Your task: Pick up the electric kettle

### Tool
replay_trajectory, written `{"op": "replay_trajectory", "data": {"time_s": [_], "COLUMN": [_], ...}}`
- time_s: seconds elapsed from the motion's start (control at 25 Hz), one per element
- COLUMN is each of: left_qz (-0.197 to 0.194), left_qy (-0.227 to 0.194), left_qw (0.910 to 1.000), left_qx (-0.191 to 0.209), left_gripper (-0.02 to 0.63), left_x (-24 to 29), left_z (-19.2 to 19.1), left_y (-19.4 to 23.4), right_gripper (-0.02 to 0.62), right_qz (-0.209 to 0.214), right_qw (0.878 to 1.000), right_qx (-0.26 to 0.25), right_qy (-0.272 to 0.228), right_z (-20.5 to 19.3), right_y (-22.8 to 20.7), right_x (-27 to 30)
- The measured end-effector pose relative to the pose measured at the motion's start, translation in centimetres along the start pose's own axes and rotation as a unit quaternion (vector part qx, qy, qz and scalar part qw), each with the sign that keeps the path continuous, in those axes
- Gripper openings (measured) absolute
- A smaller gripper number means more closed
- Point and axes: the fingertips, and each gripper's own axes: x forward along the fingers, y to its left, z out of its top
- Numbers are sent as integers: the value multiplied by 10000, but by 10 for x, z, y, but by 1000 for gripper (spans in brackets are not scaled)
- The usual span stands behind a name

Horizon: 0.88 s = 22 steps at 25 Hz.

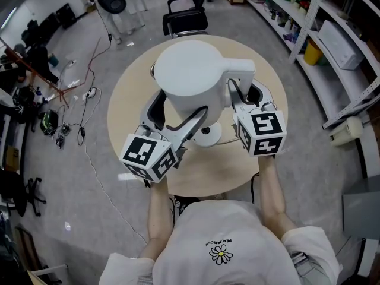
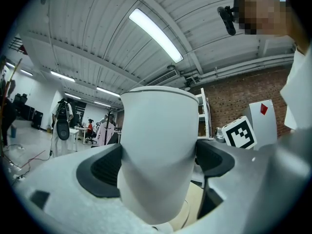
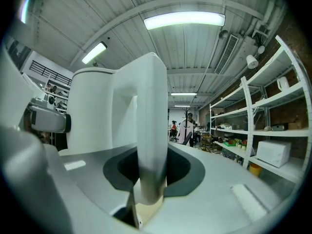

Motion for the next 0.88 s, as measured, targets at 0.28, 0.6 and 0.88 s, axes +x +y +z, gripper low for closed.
{"op": "replay_trajectory", "data": {"time_s": [0.28, 0.6, 0.88], "left_qz": [-4, -3, 16], "left_qy": [14, 34, 27], "left_qw": [9999, 9999, 9999], "left_qx": [117, 157, 134], "left_gripper": [488, 488, 488], "left_x": [2, 7, -5], "left_z": [4, 4, 5], "left_y": [-3, -9, -4], "right_gripper": [95, 95, 95], "right_qz": [6, -10, -14], "right_qw": [10000, 10000, 10000], "right_qx": [75, 47, -16], "right_qy": [-13, -26, -41], "right_z": [1, 1, 4], "right_y": [-3, -10, 3], "right_x": [-1, -4, -5]}}
